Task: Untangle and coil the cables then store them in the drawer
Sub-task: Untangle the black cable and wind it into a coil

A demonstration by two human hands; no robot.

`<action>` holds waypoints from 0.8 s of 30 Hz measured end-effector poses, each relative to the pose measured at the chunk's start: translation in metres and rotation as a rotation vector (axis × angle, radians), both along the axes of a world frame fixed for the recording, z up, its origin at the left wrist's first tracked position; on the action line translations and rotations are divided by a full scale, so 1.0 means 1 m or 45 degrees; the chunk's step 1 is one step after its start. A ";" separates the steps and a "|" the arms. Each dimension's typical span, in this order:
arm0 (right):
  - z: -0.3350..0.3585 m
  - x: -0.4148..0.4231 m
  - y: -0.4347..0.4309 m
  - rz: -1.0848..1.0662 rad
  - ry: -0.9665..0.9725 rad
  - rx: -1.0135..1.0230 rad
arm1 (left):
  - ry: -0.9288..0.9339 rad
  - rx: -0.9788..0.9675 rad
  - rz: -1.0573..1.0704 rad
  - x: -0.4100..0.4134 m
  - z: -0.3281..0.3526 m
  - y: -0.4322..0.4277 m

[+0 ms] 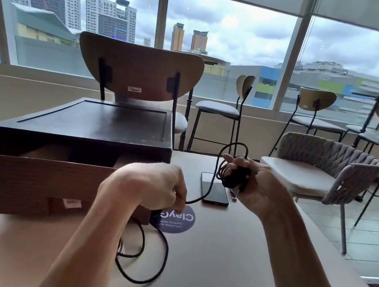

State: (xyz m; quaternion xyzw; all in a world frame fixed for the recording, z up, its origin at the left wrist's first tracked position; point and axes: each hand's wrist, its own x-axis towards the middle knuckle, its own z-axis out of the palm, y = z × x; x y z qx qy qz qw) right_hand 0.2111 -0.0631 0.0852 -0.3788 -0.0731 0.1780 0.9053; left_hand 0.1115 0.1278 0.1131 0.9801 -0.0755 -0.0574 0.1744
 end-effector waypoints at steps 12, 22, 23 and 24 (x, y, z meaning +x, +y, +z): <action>0.009 -0.007 0.000 -0.068 -0.090 -0.046 | -0.011 0.209 0.153 0.018 -0.040 -0.046; 0.016 -0.003 -0.006 -0.327 -0.215 0.060 | -0.396 0.210 0.129 0.019 -0.048 -0.081; 0.013 0.000 -0.008 -0.383 -0.202 0.084 | -0.390 0.196 0.080 0.018 -0.044 -0.081; 0.010 0.003 -0.010 -0.431 -0.201 0.061 | -0.398 0.183 0.038 0.015 -0.039 -0.080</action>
